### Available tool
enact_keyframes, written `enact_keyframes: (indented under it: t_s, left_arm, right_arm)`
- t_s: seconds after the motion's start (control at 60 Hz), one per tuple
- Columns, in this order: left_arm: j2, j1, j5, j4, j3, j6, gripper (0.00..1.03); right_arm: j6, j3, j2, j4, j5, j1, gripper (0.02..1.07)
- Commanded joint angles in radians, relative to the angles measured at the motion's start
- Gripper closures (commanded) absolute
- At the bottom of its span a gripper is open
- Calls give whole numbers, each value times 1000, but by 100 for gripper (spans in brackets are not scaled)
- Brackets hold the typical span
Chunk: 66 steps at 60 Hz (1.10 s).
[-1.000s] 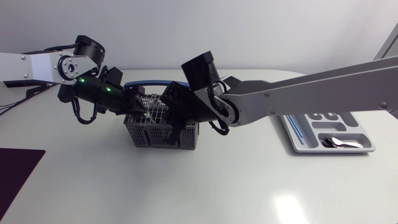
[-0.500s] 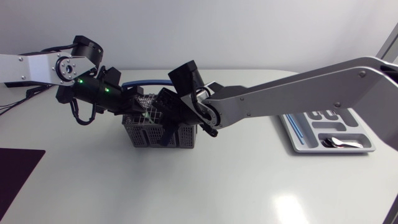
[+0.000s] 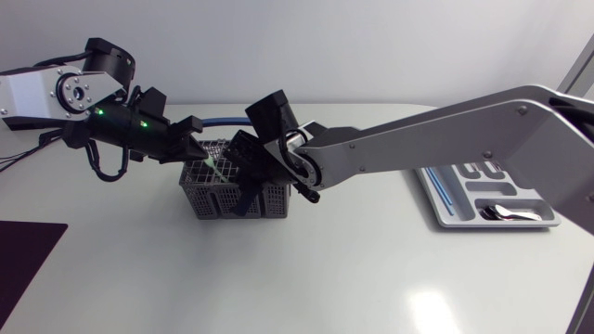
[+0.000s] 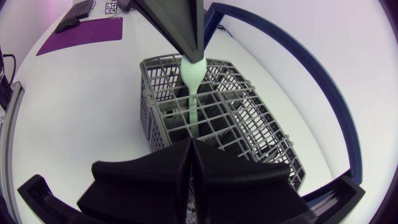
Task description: Unload the cutlery basket into the drawer organizer.
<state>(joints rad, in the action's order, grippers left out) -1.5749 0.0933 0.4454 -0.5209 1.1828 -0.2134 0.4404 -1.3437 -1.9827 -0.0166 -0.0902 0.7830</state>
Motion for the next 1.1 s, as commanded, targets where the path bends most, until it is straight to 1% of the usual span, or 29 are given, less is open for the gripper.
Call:
enact_keyframes:
  t_s: [0.0,0.117,0.283,0.55,0.767,0.983,1.05,1.067,1.083]
  left_arm:
    - [21,-15,-7,-7,8,-7,98]
    - [38,-17,-7,-19,17,-7,98]
    - [76,-32,-7,-80,55,3,97]
    - [144,-50,-5,-130,77,8,97]
    - [225,-64,21,-189,95,8,97]
    - [293,-64,29,-245,101,12,97]
    - [305,-66,33,-254,100,14,97]
    - [308,-66,36,-257,100,14,97]
    - [311,-66,38,-260,100,14,97]
  right_arm:
    - [-29,31,-76,76,23,-2,101]
    - [-31,21,-82,83,26,1,101]
    - [-31,18,-84,89,29,1,101]
    - [-31,20,-80,95,29,2,101]
    - [-28,38,-34,93,27,5,101]
    - [-23,66,8,92,24,15,101]
    - [-23,75,25,90,20,13,100]
    - [-23,78,28,90,18,13,99]
    - [-23,83,38,89,15,13,94]
